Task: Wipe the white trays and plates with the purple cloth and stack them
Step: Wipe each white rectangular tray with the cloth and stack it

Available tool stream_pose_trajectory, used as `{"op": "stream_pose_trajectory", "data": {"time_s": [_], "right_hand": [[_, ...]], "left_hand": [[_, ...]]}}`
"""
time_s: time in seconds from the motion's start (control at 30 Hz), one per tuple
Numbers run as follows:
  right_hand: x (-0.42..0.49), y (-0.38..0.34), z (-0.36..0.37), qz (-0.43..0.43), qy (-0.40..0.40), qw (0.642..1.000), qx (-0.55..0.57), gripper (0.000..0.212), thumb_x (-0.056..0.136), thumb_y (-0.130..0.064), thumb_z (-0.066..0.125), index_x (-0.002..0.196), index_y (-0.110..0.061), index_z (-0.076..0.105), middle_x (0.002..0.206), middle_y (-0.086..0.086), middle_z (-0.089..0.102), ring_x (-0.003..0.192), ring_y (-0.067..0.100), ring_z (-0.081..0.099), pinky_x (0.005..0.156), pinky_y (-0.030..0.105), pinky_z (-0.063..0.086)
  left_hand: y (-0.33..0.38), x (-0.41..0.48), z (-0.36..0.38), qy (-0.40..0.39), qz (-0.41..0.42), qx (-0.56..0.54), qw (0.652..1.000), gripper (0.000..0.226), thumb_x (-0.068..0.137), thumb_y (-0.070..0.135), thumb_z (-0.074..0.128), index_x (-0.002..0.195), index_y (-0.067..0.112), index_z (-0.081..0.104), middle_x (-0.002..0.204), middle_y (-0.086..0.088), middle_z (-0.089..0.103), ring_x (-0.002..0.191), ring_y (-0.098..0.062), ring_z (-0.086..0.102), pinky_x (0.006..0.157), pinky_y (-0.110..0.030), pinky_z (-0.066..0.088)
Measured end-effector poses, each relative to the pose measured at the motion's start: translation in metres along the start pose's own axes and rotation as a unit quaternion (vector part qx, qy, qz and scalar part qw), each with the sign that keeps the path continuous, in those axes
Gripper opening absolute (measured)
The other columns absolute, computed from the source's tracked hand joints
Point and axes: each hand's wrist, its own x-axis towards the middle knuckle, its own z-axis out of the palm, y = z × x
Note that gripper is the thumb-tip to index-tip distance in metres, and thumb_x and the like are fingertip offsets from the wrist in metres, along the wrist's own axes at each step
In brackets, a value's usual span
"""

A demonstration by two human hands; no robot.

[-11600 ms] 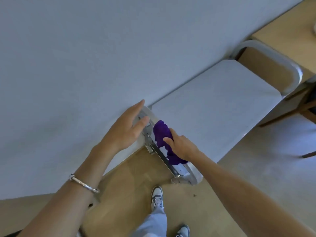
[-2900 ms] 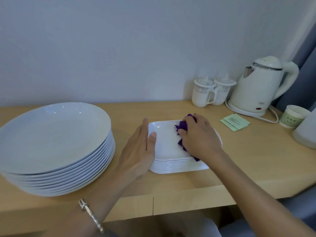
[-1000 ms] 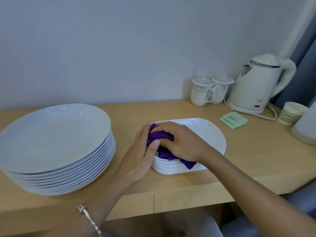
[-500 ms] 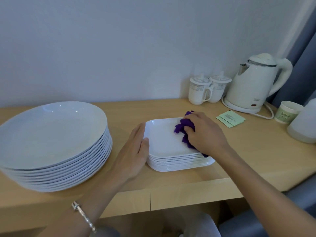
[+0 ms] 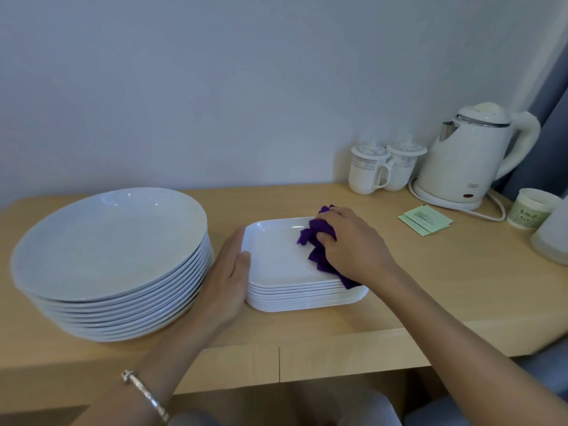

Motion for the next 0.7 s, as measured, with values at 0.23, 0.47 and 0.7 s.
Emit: {"op": "stream_pose_trajectory", "data": {"time_s": [0.23,0.47,0.7], "right_hand": [[0.0,0.012,-0.003,0.012,0.0,0.999,-0.039,0.034,0.098,-0.026,0.042,0.13,-0.025,0.049,0.141,-0.005,0.039,0.128,0.015,0.037,0.096,0.03,0.035],[-0.002,-0.032,0.019,-0.11,-0.032,0.993,0.026,0.036,0.096,-0.031,0.047,0.131,-0.021,0.051,0.144,-0.002,0.038,0.132,0.015,0.034,0.104,0.027,0.029],[-0.002,0.021,-0.014,0.013,-0.028,0.999,-0.01,0.036,0.095,-0.03,0.049,0.131,-0.028,0.051,0.145,-0.008,0.036,0.126,0.015,0.042,0.094,0.026,0.032]], "left_hand": [[0.003,0.001,0.011,-0.035,0.036,0.041,0.998,0.042,0.103,0.025,0.026,0.144,0.035,0.027,0.141,0.029,0.031,0.118,0.031,0.021,0.092,0.008,0.013],[0.015,0.005,0.022,-0.02,0.074,0.07,0.995,0.032,0.103,0.017,0.027,0.127,0.038,0.028,0.126,0.03,0.032,0.103,0.039,0.022,0.083,0.011,0.012],[0.004,0.009,0.014,-0.052,0.043,0.187,0.98,0.052,0.103,0.032,0.019,0.153,0.022,0.008,0.159,0.013,0.009,0.143,0.0,0.014,0.104,-0.009,0.01]]}}
